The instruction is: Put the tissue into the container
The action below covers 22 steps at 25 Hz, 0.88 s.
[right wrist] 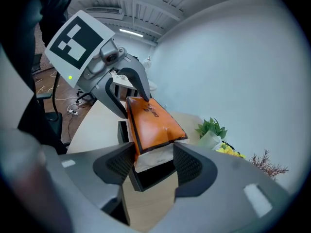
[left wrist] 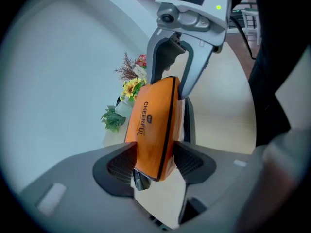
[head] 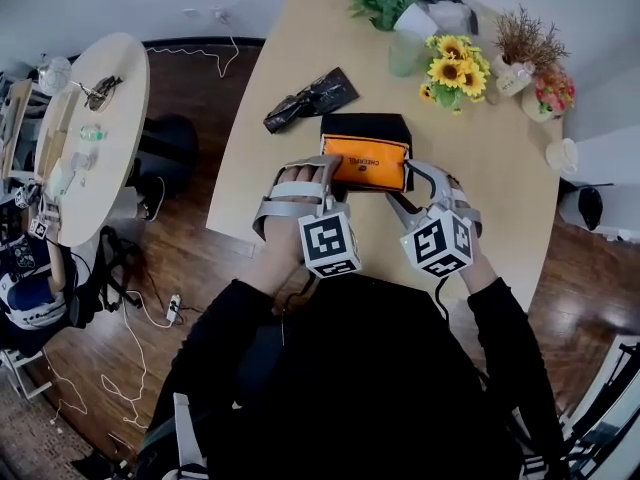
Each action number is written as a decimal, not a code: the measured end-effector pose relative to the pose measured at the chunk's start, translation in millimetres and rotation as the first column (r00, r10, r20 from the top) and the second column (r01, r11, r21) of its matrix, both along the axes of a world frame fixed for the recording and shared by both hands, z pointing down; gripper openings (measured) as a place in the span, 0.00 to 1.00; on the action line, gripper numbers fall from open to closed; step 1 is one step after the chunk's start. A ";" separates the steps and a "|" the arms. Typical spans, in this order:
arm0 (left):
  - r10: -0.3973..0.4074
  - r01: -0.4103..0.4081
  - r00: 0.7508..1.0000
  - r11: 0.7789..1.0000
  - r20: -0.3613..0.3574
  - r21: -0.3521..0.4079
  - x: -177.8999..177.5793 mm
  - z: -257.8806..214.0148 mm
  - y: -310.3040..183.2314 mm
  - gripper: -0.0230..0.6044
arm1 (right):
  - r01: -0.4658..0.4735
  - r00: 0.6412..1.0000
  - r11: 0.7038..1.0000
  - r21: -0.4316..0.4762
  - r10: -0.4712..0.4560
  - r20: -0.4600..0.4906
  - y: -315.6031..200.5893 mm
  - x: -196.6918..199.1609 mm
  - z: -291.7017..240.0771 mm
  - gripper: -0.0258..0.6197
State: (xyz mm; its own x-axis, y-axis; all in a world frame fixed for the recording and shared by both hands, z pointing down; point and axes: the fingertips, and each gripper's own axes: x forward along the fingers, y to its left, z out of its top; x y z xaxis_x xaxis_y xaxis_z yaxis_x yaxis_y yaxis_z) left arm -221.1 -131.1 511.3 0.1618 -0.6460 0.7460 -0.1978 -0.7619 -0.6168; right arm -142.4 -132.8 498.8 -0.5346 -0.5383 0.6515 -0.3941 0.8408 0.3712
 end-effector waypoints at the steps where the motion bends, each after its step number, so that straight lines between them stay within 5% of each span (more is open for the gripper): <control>1: 0.000 0.000 1.000 1.000 -0.002 -0.006 1.4 1.9 -0.6 0.40 | 0.002 1.000 1.000 -0.004 -0.002 -0.003 -1.0 1.1 1.8 0.43; 22: -0.075 0.081 0.996 0.988 0.047 -0.130 11.3 51.8 -14.4 0.40 | 0.068 0.998 0.991 -0.119 -0.069 -0.006 -20.8 9.9 56.2 0.43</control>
